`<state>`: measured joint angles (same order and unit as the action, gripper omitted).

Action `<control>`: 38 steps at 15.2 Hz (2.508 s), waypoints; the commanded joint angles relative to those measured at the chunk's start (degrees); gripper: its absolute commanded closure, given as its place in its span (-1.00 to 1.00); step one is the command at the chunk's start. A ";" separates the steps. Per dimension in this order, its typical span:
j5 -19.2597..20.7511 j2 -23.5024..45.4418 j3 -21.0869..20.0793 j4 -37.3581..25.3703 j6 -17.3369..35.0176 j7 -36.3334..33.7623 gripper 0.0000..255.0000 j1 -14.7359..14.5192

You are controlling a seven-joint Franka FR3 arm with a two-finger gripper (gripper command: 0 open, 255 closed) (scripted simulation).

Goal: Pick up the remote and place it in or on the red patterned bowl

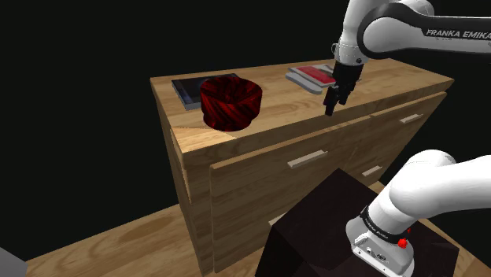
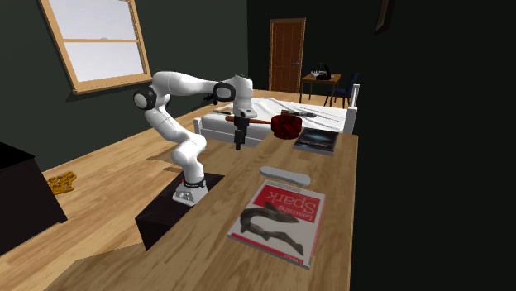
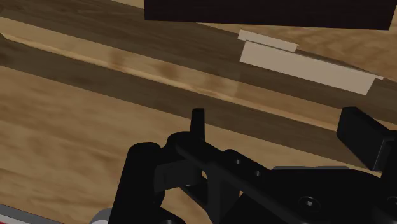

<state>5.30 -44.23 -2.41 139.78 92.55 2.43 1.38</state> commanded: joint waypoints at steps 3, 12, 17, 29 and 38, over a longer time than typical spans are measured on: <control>0.48 4.15 1.28 -2.66 1.91 0.58 -1.00 0.86; 0.45 22.61 6.65 -17.59 7.22 3.55 -1.00 3.59; -1.21 32.90 9.39 -28.03 7.88 5.65 -1.00 4.77; -4.60 45.46 12.12 -38.03 11.05 8.39 -1.00 6.73; -4.61 45.52 12.13 -36.90 12.23 8.39 -1.00 6.73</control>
<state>0.69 1.28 9.72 102.88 104.79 10.82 8.11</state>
